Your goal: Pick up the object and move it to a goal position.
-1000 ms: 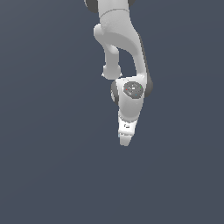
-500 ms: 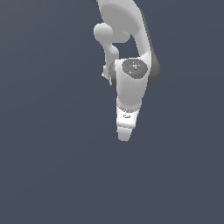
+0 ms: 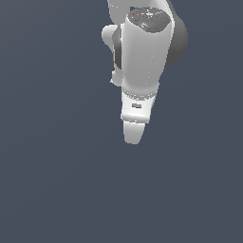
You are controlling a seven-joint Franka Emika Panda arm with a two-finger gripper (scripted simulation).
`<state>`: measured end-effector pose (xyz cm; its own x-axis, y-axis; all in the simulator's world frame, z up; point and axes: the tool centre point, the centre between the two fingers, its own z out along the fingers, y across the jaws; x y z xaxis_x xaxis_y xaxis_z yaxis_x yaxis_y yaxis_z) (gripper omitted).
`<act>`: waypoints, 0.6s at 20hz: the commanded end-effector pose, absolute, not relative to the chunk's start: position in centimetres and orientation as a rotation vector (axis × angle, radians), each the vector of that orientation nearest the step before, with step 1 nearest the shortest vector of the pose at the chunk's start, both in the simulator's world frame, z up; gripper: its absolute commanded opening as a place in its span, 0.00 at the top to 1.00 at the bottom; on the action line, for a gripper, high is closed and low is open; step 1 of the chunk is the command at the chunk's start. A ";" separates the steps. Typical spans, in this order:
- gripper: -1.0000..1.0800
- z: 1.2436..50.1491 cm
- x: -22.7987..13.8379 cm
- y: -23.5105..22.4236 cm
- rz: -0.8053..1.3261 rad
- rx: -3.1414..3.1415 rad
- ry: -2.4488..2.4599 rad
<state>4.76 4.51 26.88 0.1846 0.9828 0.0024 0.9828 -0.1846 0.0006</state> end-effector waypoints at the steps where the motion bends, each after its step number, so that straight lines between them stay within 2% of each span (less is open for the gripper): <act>1: 1.00 29.4 5.3 4.1 -0.002 -2.416 -2.005; 12: 1.00 36.0 7.0 3.2 -0.001 -2.419 -2.003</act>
<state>6.87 3.24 35.41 0.1863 0.9825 0.0012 0.9825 -0.1863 0.0009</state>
